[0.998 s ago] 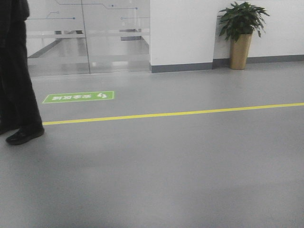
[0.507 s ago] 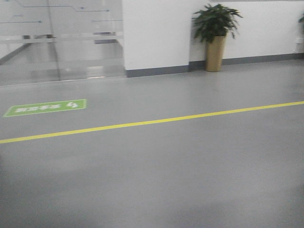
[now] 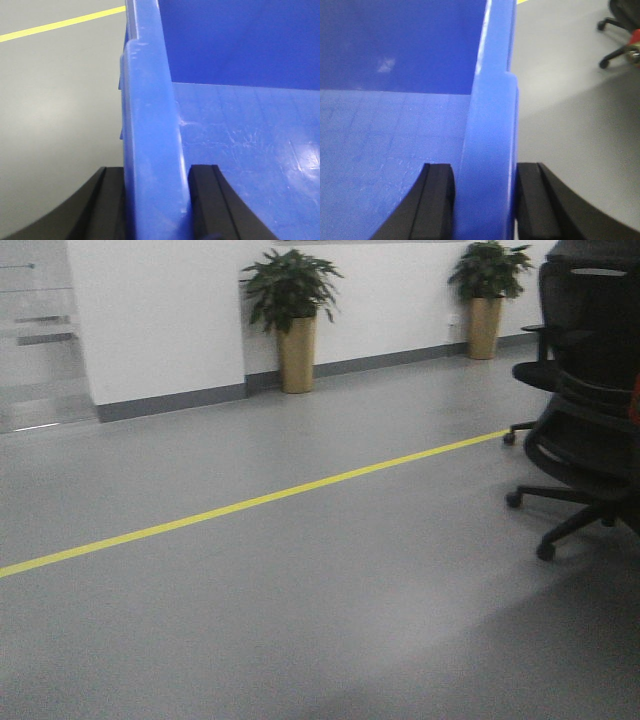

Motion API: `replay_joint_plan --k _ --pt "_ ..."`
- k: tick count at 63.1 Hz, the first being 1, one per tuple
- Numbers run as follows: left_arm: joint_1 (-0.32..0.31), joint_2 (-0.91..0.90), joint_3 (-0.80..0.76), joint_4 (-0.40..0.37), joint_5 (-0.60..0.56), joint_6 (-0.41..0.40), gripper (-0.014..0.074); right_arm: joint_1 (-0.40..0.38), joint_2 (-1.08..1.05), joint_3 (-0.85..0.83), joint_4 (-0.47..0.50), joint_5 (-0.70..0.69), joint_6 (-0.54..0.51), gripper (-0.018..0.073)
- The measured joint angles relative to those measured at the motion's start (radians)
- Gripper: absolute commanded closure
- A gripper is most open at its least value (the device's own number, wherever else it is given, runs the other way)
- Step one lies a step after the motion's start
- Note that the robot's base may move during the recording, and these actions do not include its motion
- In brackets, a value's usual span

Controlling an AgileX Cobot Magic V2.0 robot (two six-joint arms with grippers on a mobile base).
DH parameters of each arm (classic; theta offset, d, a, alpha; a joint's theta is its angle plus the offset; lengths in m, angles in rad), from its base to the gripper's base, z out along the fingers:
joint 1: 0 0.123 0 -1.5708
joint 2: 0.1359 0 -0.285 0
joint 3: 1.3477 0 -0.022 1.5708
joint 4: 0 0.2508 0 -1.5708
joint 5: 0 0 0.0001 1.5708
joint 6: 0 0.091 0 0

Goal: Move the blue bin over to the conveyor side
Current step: 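Hold the blue bin with both grippers while driving to the conveyor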

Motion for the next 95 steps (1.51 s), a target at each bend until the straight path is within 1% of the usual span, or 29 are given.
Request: replay_joint_plan --k 95 --pt "0.000 0.000 0.000 0.000 0.000 0.000 0.0616 0.000 0.000 0.000 -0.002 -0.007 0.003 0.0640"
